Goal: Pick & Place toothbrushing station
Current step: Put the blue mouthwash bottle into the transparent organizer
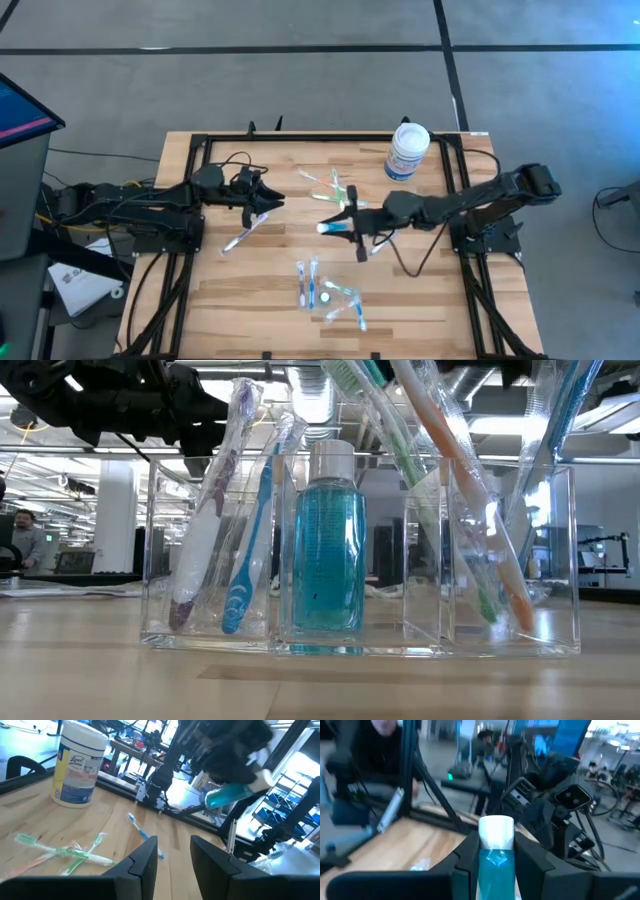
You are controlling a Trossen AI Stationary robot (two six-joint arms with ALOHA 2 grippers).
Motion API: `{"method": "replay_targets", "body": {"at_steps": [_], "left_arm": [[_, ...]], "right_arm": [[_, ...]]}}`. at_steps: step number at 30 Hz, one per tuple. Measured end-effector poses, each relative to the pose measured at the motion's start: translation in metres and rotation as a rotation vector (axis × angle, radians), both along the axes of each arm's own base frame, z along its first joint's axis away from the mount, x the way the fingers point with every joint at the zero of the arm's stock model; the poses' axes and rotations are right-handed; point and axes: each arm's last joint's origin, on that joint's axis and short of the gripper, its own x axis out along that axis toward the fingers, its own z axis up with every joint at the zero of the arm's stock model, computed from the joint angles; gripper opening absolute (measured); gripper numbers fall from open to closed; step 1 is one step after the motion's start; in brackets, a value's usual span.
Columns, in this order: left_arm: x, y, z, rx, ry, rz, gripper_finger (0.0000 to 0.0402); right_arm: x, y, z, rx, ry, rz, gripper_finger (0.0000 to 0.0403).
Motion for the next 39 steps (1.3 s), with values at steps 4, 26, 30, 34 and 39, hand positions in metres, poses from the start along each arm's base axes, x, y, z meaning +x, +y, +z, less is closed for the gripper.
{"method": "replay_targets", "body": {"at_steps": [4,26,30,34,39], "left_arm": [[0.000,0.000,0.000,0.001,-0.001,0.000,0.0111],[0.000,0.000,0.002,0.007,-0.018,0.000,0.0108],[0.000,0.000,0.002,0.008,-0.018,0.000,0.0108],[0.000,0.000,0.001,0.010,-0.029,-0.001,0.0108],[-0.002,-0.001,-0.006,0.006,-0.011,-0.001,0.0108]], "right_arm": [[-0.015,-0.008,-0.022,0.108,-0.117,0.040,0.0082],[-0.009,-0.001,-0.119,0.354,-0.123,0.227,0.0082],[-0.005,0.006,-0.127,0.381,-0.124,0.252,0.0082],[-0.001,0.017,-0.124,0.391,-0.138,0.295,0.0082],[-0.004,0.031,-0.125,0.380,-0.130,0.337,0.0082]]}}
